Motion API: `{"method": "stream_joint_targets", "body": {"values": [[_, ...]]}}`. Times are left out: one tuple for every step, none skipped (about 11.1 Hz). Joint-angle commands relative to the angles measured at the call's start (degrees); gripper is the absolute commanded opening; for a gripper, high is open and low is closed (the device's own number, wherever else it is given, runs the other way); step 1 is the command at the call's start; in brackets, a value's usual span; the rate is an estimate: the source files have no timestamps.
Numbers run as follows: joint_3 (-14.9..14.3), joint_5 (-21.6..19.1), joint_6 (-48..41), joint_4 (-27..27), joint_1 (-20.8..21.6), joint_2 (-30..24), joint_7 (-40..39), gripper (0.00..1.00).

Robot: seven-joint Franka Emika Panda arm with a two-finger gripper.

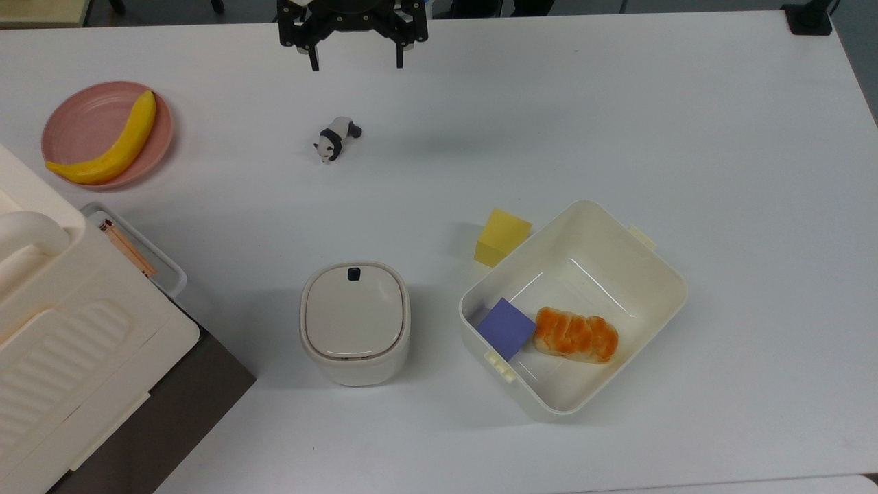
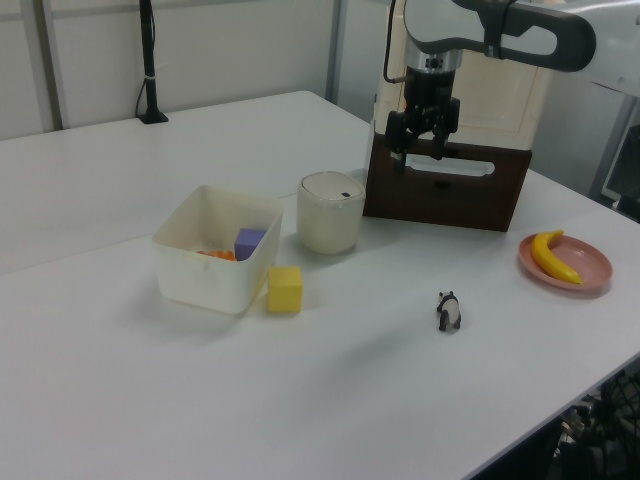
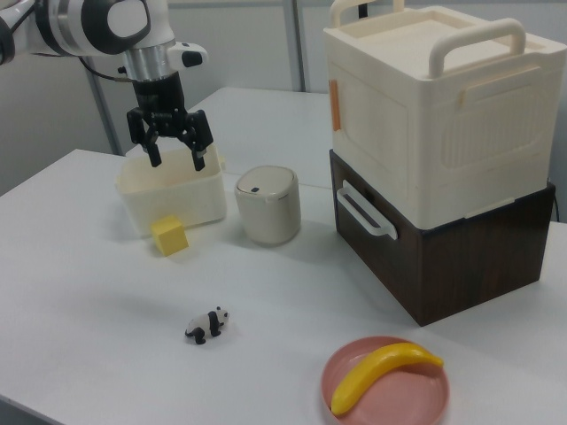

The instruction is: Slide open the drawer

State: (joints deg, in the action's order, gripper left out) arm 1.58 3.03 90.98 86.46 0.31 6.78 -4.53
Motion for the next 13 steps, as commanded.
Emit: {"method": "stream_joint_targets", "body": {"values": [[-0.88,-0.74,-0.72,-0.59,-0.48,-1.33,-10.63,1.0],[-0.79,-0.22,-0.28,-0.68,-1.44,-0.98,-14.59,1.0],[-0.79,-0.04,0.25,-0.68,-2.93,-0.54,-19.07,1.0],[-0.79,0.05,1.47,-0.68,-4.08,-0.28,-23.72,1.0],[-0.79,0.14,4.18,-0.42,-4.96,-0.19,-26.47,1.0],[-0.79,1.53,6.91,-0.24,-5.92,0.77,-27.02,1.0],[-0.79,4.5,9.46,-0.32,-7.33,2.43,-27.8,1.0],[-0.79,6.01,13.49,-0.15,-8.65,4.1,-28.33,1.0],[-0.79,6.72,17.88,-0.06,-10.49,6.21,-28.86,1.0],[-0.79,8.38,21.4,-0.15,-11.46,8.49,-29.74,1.0],[-0.79,10.57,24.39,-0.06,-12.6,10.08,-31.66,1.0],[-0.79,11.12,26.69,0.03,-13.14,11.49,-33.59,1.0],[-0.79,11.3,28.54,0.03,-14.01,12.72,-35.53,1.0]]}}
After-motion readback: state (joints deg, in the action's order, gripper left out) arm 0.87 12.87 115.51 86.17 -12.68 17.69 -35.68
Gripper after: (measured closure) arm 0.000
